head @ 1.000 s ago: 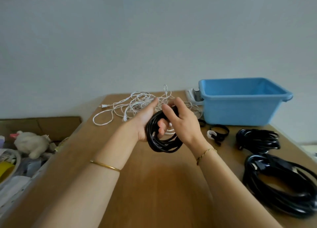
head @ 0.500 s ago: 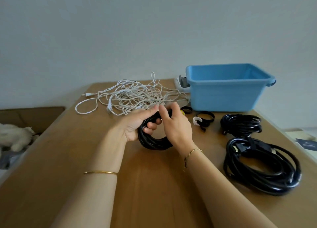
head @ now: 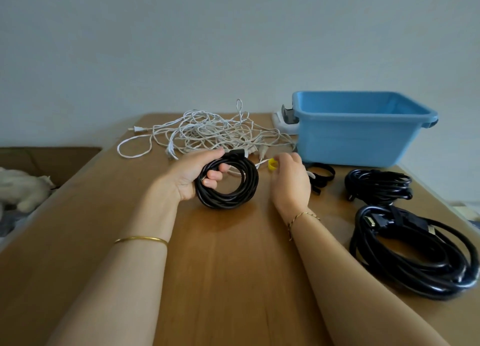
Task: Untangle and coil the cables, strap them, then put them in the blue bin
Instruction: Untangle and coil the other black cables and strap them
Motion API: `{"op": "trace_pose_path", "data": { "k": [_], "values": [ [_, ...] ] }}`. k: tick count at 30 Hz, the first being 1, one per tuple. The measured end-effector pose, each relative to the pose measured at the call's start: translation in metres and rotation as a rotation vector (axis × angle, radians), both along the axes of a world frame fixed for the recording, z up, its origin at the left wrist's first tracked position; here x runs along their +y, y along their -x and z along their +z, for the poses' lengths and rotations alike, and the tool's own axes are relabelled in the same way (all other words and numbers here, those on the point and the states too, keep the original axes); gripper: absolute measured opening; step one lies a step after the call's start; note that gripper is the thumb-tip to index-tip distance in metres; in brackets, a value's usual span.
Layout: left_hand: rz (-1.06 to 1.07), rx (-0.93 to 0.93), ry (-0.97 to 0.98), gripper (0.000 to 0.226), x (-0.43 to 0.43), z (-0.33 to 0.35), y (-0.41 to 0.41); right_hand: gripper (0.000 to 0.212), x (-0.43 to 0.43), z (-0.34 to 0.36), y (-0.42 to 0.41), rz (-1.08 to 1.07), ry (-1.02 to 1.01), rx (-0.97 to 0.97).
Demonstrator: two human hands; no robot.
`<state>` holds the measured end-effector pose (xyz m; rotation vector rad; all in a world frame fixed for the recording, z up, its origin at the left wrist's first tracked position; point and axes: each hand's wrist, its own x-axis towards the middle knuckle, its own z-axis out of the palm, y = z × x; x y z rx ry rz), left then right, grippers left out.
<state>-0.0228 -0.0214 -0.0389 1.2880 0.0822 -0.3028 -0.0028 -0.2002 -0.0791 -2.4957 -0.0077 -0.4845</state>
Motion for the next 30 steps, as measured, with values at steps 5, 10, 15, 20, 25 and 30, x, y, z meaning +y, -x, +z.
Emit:
{"op": "trace_pose_path", "data": {
  "k": [5, 10, 15, 20, 25, 30],
  "values": [
    [-0.01, -0.023, -0.011, 0.011, 0.001, 0.006, 0.003, 0.029, 0.008, 0.001, -0.012, -0.031, 0.256, 0.072],
    [0.002, -0.079, -0.01, 0.013, 0.003, 0.014, 0.002, 0.02, 0.007, -0.003, -0.023, -0.091, 0.166, 0.11],
    [0.094, -0.089, 0.029, 0.015, 0.003, 0.017, 0.0, 0.017, 0.003, 0.008, -0.03, 0.024, -0.057, -0.156],
    [0.267, -0.118, 0.051, 0.02, 0.005, 0.027, -0.005, 0.013, 0.012, 0.055, -0.015, 0.437, -0.254, -0.331],
    [0.346, -0.203, 0.101, 0.027, 0.009, 0.043, -0.011, 0.014, 0.026, 0.091, -0.008, 0.682, -0.035, -0.114],
    [0.42, -0.265, -0.043, 0.027, 0.018, 0.045, -0.017, 0.025, 0.042, 0.093, -0.015, 0.694, 0.013, -0.057]
  ]
}}
